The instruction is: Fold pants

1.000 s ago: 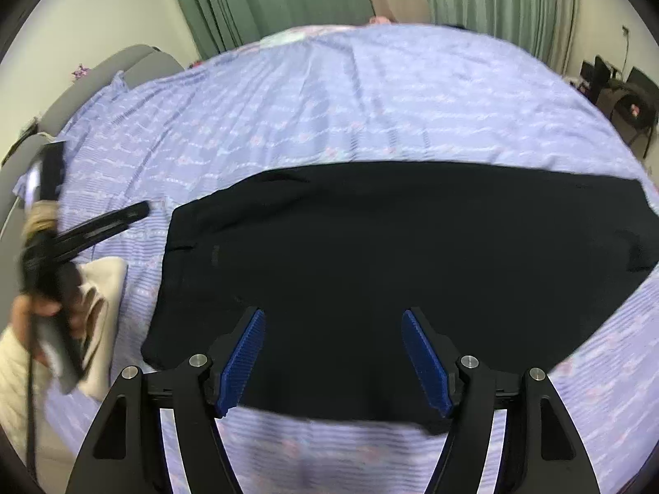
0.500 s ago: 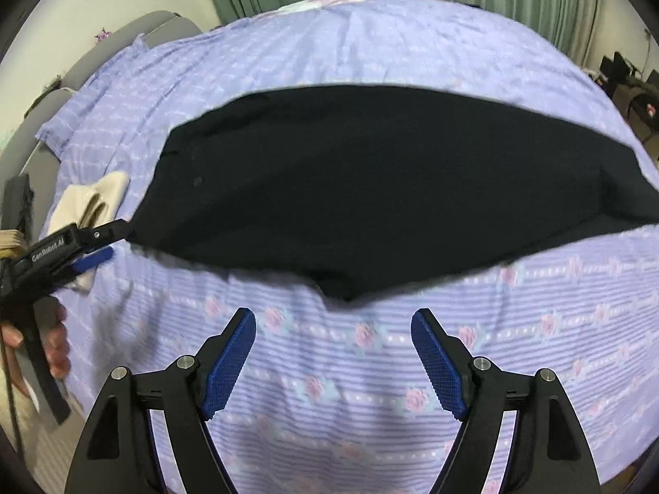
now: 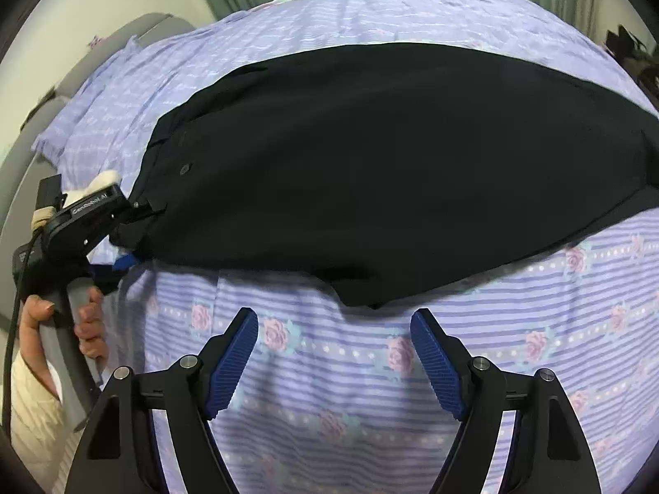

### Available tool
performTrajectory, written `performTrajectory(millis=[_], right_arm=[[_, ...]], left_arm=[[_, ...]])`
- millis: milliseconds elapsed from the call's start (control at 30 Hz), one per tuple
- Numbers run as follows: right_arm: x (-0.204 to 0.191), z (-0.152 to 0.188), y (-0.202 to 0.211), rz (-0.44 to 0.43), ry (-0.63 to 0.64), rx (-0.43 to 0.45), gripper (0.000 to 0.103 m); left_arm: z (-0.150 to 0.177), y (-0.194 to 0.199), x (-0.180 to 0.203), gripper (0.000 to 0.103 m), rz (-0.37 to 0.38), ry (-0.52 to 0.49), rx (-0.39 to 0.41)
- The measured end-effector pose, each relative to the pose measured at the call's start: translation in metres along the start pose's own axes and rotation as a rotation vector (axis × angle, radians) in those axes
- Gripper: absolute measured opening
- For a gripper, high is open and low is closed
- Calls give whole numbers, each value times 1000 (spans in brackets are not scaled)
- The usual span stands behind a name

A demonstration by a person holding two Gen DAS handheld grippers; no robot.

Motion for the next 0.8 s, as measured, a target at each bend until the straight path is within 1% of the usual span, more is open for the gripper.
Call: performTrajectory(millis=[33, 100, 167, 267, 333, 433, 467, 533, 600, 667, 800], right_arm=[[0, -1, 0, -2, -3, 5, 78], [-1, -6, 2, -12, 12, 17, 77], [-4, -11, 5, -44, 26, 37, 77], [-3, -20, 13, -81, 23, 67, 76], [-2, -29, 19, -92, 22, 95, 75], [0, -44, 28, -111, 29, 132, 74], [0, -47, 26, -135, 33, 126, 74], [1, -46, 17, -182, 19, 67, 70], [3, -41, 13, -182, 7, 38, 69], [0, -32, 17, -177, 16, 37, 69], [-11, -18, 15, -206, 20, 8, 69]], left_arm=[[-6, 5, 6, 22, -20, -14, 20], [-17, 20, 21, 19, -35, -46, 58], [-28, 41, 43, 19, -19, -82, 123], [-39, 55, 70, 19, -18, -126, 178], [-42, 55, 82, 19, -35, -163, 199], [-39, 54, 83, 19, -46, -165, 194], [-39, 55, 84, 19, -49, -166, 195], [-40, 54, 85, 19, -48, -165, 195], [-39, 53, 85, 19, -62, -190, 203], [-35, 54, 85, 19, -77, -220, 215], [-33, 53, 85, 19, -72, -209, 216]])
Point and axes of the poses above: each gripper's, at about its wrist camera, not at the fingertips, and y roughly against the way its jaws point, x to its right, z to its underside, the point moved 8 cm from there along -y, roughly the way its jaws point, and after that the axes turned 4 degrees about y, right-handed, at the moved point
